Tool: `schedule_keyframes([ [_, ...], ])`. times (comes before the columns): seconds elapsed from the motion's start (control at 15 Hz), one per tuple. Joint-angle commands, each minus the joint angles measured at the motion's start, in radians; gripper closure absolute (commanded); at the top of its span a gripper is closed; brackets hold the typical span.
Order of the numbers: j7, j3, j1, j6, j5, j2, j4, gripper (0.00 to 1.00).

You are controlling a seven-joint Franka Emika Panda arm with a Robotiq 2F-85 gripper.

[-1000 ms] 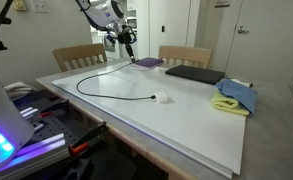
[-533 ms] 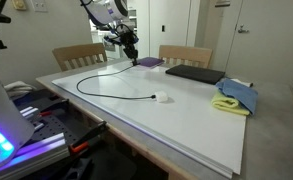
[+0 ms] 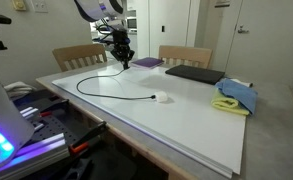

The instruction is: Fold the charging cable

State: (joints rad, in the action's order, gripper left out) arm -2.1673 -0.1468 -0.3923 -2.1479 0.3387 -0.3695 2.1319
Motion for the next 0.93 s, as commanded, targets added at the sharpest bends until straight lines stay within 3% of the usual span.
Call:
schedule_keyframes([
  [0.0,-0.031,0.059,0.059,0.000,0.020,0.017,0.015,0.96],
  [0.47,-0.052,0.062,0.061,0.005,0.015,0.028,0.026,0.99],
  [0.87,-0.326,0.085,0.107,0.059,-0.088,0.030,0.050,0.99],
])
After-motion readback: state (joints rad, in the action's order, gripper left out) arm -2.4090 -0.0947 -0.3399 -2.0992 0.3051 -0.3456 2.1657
